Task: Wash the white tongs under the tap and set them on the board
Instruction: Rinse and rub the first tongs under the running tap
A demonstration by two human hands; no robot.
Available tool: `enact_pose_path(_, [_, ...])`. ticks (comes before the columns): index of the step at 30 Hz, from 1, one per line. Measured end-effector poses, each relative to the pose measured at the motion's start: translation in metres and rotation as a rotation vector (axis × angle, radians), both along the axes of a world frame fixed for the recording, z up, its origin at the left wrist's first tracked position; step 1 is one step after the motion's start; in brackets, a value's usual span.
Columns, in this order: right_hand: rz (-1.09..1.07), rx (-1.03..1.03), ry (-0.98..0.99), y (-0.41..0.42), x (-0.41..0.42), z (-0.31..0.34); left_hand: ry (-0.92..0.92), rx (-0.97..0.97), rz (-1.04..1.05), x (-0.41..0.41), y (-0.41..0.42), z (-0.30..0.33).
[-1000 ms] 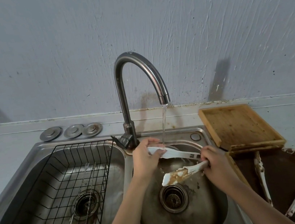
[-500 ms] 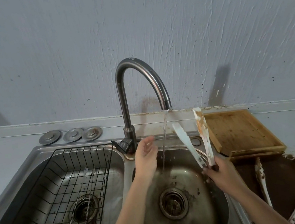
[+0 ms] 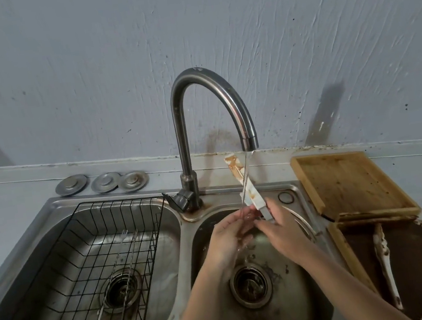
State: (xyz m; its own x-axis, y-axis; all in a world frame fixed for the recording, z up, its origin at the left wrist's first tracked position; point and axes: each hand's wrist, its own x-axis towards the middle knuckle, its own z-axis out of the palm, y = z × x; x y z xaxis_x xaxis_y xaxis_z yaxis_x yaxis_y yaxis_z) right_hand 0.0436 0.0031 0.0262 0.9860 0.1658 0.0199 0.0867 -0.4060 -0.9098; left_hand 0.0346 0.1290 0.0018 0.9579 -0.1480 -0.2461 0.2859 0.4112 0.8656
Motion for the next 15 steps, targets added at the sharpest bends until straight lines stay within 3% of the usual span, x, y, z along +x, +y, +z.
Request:
enact_pose_path(6, [0.140, -0.338, -0.090, 0.006, 0.006, -0.013, 0.002, 0.038, 0.047, 0.003, 0.007, -0.013])
enact_pose_path(11, [0.145, -0.411, -0.069, 0.005, 0.004, -0.015, 0.012, -0.003, 0.000, -0.001, 0.004, -0.016])
enact_pose_path(15, [0.143, -0.352, -0.066, -0.001, 0.001, -0.015, 0.184, -0.041, 0.074, 0.005, 0.001, -0.011])
